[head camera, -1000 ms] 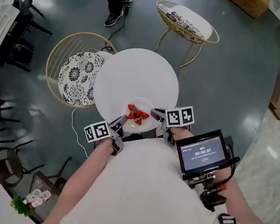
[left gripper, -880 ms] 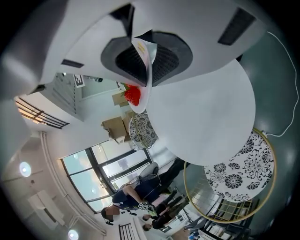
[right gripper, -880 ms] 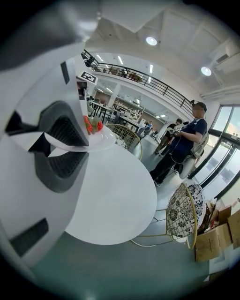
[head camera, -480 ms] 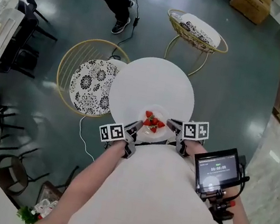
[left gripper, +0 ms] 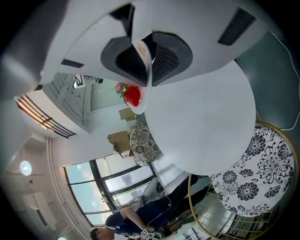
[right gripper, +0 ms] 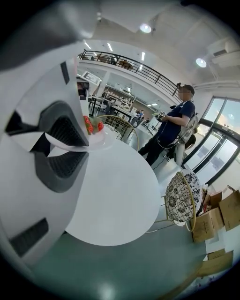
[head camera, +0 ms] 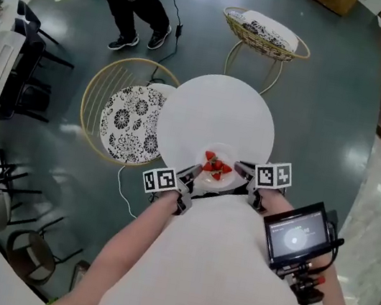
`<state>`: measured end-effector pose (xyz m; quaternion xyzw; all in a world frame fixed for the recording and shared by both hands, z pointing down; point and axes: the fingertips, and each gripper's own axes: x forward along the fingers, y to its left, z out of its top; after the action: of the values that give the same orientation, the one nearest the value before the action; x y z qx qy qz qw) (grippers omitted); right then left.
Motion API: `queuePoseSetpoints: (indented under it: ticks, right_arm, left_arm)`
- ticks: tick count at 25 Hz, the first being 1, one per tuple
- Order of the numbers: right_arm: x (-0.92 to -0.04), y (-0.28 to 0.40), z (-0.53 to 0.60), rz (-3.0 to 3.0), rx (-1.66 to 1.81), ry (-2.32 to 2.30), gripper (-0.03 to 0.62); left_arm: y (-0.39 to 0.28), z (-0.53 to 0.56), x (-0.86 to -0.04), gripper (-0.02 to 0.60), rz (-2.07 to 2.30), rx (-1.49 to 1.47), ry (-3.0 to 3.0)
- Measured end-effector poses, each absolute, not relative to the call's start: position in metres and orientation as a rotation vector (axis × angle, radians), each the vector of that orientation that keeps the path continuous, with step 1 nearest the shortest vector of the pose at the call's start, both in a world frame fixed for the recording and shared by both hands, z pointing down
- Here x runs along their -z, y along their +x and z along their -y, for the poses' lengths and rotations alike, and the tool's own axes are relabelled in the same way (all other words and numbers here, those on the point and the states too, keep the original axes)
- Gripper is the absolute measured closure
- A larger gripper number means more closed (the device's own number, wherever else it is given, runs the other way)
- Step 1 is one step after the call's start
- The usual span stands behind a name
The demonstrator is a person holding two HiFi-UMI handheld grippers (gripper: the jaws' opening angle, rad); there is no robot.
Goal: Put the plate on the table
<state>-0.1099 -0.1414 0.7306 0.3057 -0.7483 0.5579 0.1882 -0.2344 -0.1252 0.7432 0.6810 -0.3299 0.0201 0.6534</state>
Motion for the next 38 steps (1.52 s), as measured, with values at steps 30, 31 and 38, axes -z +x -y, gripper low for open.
queuePoseSetpoints:
  ticks: [30,31,38]
  right_arm:
    - [-0.826,-0.063,0.186,1.921,-1.615,0.653,0.566]
    - [-0.826,-0.062,0.187,1.92,-1.612,0.654,0.566]
    - [-0.831,-0.054,0.193,1.898,-1.618,0.705,0.566]
  left_arm:
    - [-0.185,0.166,-0.818,0.56,0.832,-0.219,1.419]
    - [-0.184,0.167,-0.818,0.56,0.833,-0.224,1.418]
    - [-0.177,0.18,-0.821,0.559,0.818,-0.307,1.444]
